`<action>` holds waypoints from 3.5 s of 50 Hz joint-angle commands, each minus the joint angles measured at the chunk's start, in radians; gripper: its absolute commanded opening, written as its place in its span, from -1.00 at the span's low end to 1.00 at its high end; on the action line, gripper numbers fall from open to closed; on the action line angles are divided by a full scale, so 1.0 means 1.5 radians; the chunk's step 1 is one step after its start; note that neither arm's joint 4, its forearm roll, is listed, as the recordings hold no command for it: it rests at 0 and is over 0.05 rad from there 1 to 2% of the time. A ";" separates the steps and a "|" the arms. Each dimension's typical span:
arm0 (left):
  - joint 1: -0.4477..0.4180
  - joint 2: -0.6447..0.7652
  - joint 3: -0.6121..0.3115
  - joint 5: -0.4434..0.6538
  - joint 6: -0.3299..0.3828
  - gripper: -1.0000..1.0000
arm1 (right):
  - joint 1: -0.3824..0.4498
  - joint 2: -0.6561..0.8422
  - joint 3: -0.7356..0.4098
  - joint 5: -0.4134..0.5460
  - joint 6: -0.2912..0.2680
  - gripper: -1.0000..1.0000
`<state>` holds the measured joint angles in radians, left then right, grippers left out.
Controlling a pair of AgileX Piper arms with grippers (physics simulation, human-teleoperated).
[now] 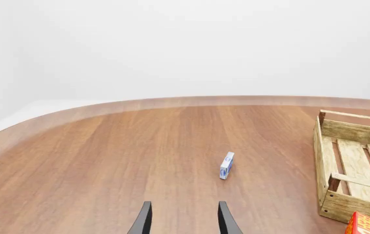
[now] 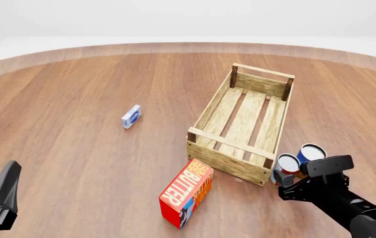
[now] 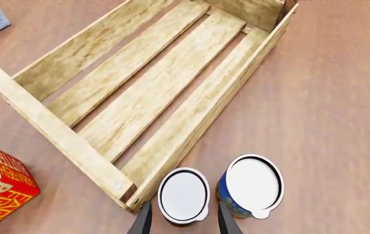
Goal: Pick up the tomato sauce, and put it in the wooden tray.
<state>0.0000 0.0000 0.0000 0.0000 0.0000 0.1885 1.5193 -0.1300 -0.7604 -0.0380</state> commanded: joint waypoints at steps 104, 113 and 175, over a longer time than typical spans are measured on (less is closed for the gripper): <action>0.000 0.000 0.000 0.000 0.000 1.00 | -0.027 -0.445 -0.061 0.381 -0.032 -1.00; 0.000 0.000 0.000 0.000 0.000 1.00 | -0.027 -0.483 -0.078 0.420 -0.031 -1.00; 0.000 0.000 0.000 0.000 0.000 1.00 | -0.019 -0.385 -0.226 0.448 -0.058 -1.00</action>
<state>0.0000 0.0000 0.0000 0.0000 0.0000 0.1568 0.9036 -0.4232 -0.0869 -0.1335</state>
